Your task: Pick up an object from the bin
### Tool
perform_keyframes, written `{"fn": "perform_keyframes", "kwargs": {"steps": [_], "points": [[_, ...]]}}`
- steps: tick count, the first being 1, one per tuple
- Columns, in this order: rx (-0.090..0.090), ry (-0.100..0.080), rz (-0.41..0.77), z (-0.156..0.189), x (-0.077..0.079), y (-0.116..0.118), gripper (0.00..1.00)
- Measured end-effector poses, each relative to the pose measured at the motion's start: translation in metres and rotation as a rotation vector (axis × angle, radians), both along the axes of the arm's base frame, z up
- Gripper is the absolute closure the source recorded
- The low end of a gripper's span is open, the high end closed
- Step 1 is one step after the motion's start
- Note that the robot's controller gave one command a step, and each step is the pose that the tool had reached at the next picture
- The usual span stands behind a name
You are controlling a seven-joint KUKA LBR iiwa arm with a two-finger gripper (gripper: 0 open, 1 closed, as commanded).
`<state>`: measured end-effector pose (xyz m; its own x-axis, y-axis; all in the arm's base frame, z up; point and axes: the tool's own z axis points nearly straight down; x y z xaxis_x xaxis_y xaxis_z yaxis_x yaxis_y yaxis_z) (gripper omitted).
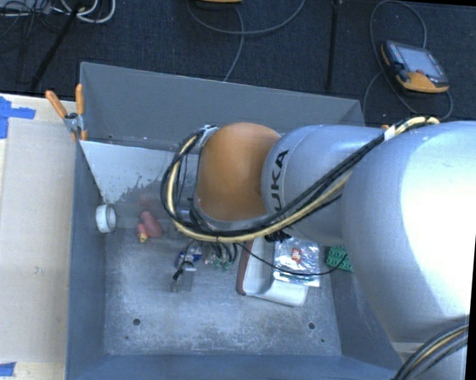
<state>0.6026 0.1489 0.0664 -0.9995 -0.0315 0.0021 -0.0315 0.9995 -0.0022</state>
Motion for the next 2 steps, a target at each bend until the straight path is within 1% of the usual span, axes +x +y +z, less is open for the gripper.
{"fn": "perform_keyframes", "kwargs": {"steps": [1, 2], "points": [[-0.001, 0.002, 0.013, 0.0026, -0.025, -0.0486, 0.0], [0.002, -0.001, 0.012, 0.0036, -0.0235, -0.046, 1.0]]}}
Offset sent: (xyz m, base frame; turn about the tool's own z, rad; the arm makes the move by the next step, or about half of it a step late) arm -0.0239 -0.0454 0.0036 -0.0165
